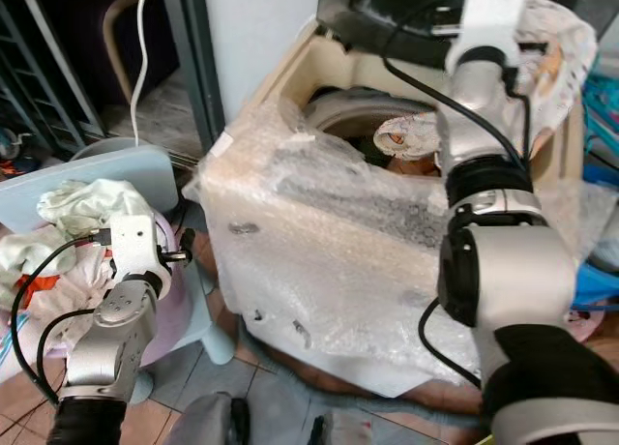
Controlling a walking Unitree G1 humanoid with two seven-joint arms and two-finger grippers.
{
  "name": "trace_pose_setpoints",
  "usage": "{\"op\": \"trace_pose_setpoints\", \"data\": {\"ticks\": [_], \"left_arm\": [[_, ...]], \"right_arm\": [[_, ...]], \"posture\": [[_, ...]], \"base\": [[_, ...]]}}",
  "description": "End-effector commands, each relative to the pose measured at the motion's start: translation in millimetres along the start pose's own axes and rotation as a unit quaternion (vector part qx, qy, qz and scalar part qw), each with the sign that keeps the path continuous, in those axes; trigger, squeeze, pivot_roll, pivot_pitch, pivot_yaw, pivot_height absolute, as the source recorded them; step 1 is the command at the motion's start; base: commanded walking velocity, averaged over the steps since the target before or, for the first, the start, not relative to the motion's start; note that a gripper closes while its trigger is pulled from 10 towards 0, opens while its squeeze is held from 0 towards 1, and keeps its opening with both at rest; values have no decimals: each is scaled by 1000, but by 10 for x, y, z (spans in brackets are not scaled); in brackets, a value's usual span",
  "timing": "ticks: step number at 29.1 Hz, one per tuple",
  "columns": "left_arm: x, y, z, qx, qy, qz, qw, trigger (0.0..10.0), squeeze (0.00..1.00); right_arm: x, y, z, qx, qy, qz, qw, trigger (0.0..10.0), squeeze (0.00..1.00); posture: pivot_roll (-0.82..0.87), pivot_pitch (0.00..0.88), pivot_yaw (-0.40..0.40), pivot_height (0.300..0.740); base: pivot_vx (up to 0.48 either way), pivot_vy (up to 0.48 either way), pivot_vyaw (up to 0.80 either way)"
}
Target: Clothes washing
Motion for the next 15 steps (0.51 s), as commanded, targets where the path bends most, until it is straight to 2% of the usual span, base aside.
{"op": "trace_pose_setpoints", "data": {"ticks": [1, 3, 4, 7, 9, 11, 14, 15], "left_arm": [[-84, 31, -36, 9, -3, -16, 1000, 10000, 0], [-89, 35, -46, 10, -5, -17, 1000, 10000, 0], [-94, 36, -53, 11, -5, -18, 1000, 10000, 0], [-97, 28, -52, 10, -5, -19, 1000, 10000, 0], [-95, 21, -41, 9, -5, -20, 1000, 10000, 0], [-87, 5, -27, 17, -3, -22, 1000, 10000, 0], [-66, -3, -25, 20, 4, -16, 1000, 10000, 0], [-56, -8, -14, 15, 7, -13, 1000, 10000, 0]], "right_arm": [[-149, 75, -51, 64, -37, -22, 997, 10000, 1000], [-174, 105, -118, 99, -51, -22, 994, 10000, 1000], [-149, 137, -146, 131, -40, -2, 991, 10000, 1000], [-93, 179, -193, 180, -38, 21, 983, 10000, 1000], [-67, 196, -196, 193, -40, 31, 980, 10000, 1000], [28, 233, -199, 209, -35, 63, 975, 10000, 1000], [93, 246, -183, 195, -16, 84, 977, 10000, 1000], [129, 284, -227, 201, -12, 98, 975, 10000, 1000]], "posture": [[34, 82, 2, 740], [33, 82, 3, 740], [29, 82, 5, 740], [16, 81, 7, 740], [12, 81, 8, 740], [6, 79, 9, 740], [3, 79, 9, 740], [0, 78, 7, 740]], "base": [[0, 0, 0], [0, 0, 0], [0, 0, 0], [0, 0, 0], [0, 0, 0], [0, 0, 0], [0, 0, 0], [0, 0, 0]]}}
Point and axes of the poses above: a point about 5 cm out from each wrist's last joint towards the gripper, its own y axis pointing back from the gripper into the wrist, its own x axis along the axis of the wrist's last joint, z = x × y, the point moved 1 cm from there along -y, pointing out of the wrist towards the gripper, and after that the axes turned 13 degrees about -y, right-handed, at the moved point
